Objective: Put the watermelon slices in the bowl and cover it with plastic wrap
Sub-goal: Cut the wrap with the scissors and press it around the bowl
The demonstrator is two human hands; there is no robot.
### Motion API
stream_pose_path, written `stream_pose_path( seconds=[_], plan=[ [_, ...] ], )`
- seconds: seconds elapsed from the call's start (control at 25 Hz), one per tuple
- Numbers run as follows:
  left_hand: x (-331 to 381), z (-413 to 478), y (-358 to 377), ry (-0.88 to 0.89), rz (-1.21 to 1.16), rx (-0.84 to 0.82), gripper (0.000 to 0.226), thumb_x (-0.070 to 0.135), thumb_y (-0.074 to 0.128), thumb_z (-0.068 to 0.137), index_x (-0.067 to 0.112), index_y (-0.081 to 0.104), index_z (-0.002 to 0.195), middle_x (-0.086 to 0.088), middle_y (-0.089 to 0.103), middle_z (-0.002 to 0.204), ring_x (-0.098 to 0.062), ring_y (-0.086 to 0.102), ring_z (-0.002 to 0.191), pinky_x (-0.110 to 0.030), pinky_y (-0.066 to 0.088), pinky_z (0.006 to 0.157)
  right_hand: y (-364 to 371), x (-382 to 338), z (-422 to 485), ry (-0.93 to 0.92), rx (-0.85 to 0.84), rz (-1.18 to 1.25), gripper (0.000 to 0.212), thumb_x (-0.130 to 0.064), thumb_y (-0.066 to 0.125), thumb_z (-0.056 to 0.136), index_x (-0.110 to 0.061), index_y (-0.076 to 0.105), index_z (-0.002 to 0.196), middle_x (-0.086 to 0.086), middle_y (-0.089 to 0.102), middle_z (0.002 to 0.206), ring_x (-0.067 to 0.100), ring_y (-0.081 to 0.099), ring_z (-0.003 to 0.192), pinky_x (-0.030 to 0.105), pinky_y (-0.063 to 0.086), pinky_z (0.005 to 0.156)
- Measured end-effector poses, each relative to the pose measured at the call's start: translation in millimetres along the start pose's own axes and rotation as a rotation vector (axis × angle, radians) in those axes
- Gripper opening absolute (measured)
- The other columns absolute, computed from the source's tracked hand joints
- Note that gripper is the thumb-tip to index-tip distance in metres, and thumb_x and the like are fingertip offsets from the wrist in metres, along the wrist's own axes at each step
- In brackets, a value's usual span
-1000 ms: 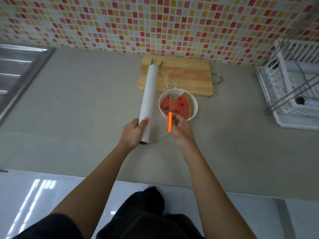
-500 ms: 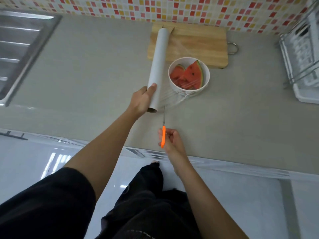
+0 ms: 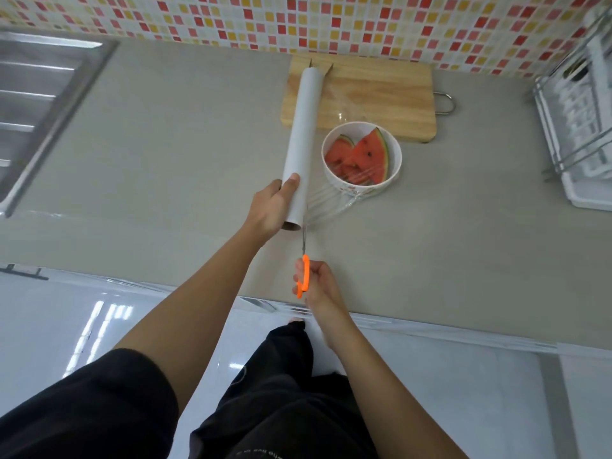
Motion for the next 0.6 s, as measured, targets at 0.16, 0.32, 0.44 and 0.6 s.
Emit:
stream_pose_path(
  seconds=[0.16,0.32,0.44,0.6],
  plan=[
    [0.7,-1.6,1.0,0.007,0.027,0.022,0.045,0.053,0.047,0.090,0.009,0.054,0.081,-0.001,0.052,0.080,-0.014,0.051,0.061,-0.010,0.037,0.034,2.5,-11.1,7.3,-0.072,-0.012,-0.019,0.015,-0.026,0.063,0.080,-0.020,0.050,0.082,-0.016,0.061,0.060,-0.001,0.055,0.060,0.017,0.042,0.058],
    [2.0,-1.0,1.0,0.003,0.065,0.013,0.047,0.059,0.045,0.087,0.013,0.054,0.080,0.000,0.053,0.081,-0.015,0.053,0.065,-0.021,0.043,0.048,-1.6,-16.0,5.2,-0.162,-0.051,-0.055,0.006,-0.018,0.057,0.092,-0.014,0.054,0.094,-0.017,0.061,0.066,-0.001,0.054,0.063,0.014,0.047,0.064],
    [0.7,1.1,1.0,0.011,0.071,0.003,0.052,0.061,0.042,0.087,0.011,0.054,0.083,0.000,0.055,0.082,-0.019,0.054,0.070,-0.030,0.046,0.061,-5.5,-16.7,3.9,-0.183,-0.069,-0.092,0.005,-0.013,0.055,0.092,-0.015,0.056,0.097,-0.011,0.058,0.077,0.001,0.055,0.071,0.017,0.049,0.070],
    [-2.2,4.4,-0.2,0.025,0.104,0.011,0.056,0.061,0.032,0.091,0.012,0.060,0.096,0.002,0.059,0.091,-0.015,0.056,0.078,-0.027,0.041,0.064,-4.9,-23.7,12.3,-0.148,-0.086,-0.099,0.007,-0.015,0.056,0.091,-0.014,0.056,0.098,-0.009,0.059,0.077,0.004,0.056,0.072,0.013,0.048,0.066]
  ],
)
Point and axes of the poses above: each hand's wrist, its own z-axis towards the middle knuckle, its own y-axis out of the palm, x = y × z, the point moved 5 cm from there along z, towards the middle knuckle
